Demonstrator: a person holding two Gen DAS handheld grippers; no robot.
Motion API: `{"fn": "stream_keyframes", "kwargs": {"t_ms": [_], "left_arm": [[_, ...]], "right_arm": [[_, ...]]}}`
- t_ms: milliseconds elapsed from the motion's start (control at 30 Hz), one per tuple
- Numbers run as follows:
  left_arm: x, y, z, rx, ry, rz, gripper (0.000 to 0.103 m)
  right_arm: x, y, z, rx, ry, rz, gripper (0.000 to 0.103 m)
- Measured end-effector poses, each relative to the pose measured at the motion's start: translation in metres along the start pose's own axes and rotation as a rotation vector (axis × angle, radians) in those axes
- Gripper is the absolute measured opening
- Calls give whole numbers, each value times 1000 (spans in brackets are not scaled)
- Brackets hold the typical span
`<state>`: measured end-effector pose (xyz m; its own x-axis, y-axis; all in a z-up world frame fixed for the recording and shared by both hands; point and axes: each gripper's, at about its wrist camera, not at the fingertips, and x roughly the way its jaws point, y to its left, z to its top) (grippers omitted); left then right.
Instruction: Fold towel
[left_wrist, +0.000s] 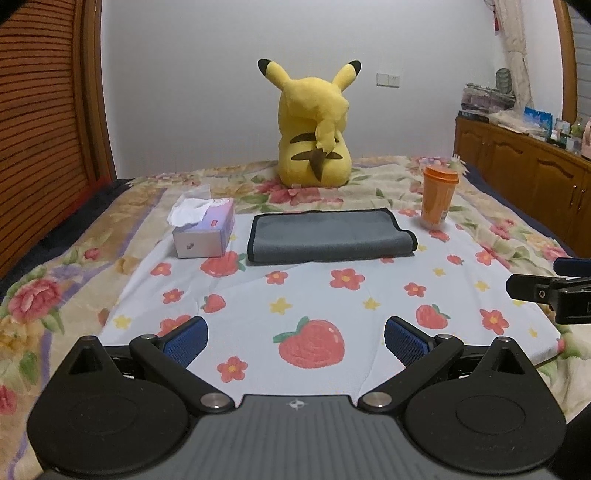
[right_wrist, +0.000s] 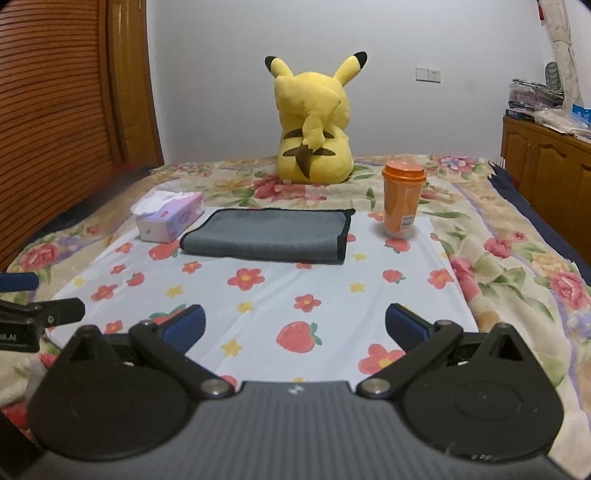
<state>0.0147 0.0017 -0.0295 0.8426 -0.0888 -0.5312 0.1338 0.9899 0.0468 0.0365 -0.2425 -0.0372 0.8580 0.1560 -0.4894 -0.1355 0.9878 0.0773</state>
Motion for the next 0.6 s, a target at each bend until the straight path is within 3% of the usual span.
{"fn": "stream_keyframes", "kwargs": {"t_ms": [600], "left_arm": [[-12, -1, 3, 18, -89, 12, 103]], "right_arm": [[-15, -4, 1, 13, -96, -21, 103]]}}
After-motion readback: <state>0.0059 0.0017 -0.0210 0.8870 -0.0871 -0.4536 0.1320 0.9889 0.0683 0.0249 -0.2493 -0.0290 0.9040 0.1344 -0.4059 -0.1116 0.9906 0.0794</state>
